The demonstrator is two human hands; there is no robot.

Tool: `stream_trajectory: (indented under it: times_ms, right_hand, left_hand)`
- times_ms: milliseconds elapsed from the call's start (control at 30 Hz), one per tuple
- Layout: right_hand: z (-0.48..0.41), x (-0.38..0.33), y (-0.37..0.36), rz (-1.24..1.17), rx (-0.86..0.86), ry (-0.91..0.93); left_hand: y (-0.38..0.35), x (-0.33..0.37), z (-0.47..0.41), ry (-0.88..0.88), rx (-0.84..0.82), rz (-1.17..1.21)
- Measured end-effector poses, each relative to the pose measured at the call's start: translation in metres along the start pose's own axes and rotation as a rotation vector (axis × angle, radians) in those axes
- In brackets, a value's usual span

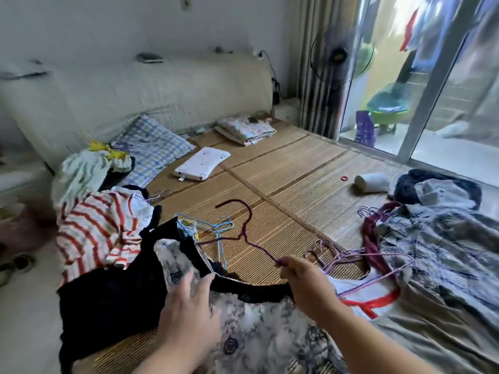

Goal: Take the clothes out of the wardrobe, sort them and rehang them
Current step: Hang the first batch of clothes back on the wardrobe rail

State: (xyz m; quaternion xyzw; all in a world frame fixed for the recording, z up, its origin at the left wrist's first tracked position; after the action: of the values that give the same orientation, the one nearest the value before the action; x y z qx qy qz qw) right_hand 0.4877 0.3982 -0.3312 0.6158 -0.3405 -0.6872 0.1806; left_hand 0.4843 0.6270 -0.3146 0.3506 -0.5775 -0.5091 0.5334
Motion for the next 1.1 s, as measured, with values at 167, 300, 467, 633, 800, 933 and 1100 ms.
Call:
stream_trajectory:
  times_ms: [167, 300, 467, 633, 800, 933, 1100]
  right_hand:
    - [0.03, -0.08, 0.08, 0.038, -0.079, 0.204]
    - [0.073, -0.136, 0.127, 0.072, -0.168, 0.362]
    - [0.126, -0.19, 0.175, 0.011, -0.199, 0.432]
    - [0.178, -0.255, 0.205, -0.008, -0.257, 0.5]
    - [0.216, -0.3, 0.204, 0.197, -0.327, 0.527]
    - [0.234, -0.335, 0.18, 0.256, -0.33, 0.545]
    - [0.258, -0.401, 0.107, 0.266, -0.345, 0.619]
  left_hand:
    - [0.111, 0.007, 0.041, 0.006, 0.328, -0.021]
    - [0.177, 0.011, 0.099, 0.066, 0.377, 0.035]
    - [0.224, 0.005, 0.186, 0.237, 0.304, -0.028]
    - [0.267, -0.015, 0.269, 0.244, 0.361, 0.095]
    - [0.305, -0.051, 0.33, 0.271, 0.525, 0.28]
    - [0.327, -0.1, 0.36, 0.292, 0.593, 0.274]
    - [0.344, -0.188, 0.385, 0.278, 0.621, 0.256]
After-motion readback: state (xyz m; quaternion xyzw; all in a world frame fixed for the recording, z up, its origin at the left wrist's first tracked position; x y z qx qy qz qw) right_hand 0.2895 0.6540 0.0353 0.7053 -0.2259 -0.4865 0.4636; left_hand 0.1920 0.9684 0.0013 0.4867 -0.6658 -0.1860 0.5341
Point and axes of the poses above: each hand's wrist, its own z-axis away from the middle knuckle, its own y-axis out of the back of the hand, x = y × z, the point moved 1 cm from there along -z, towards the middle knuckle, and after that the axes turned 4 degrees about -y, right-handed, at the moved point
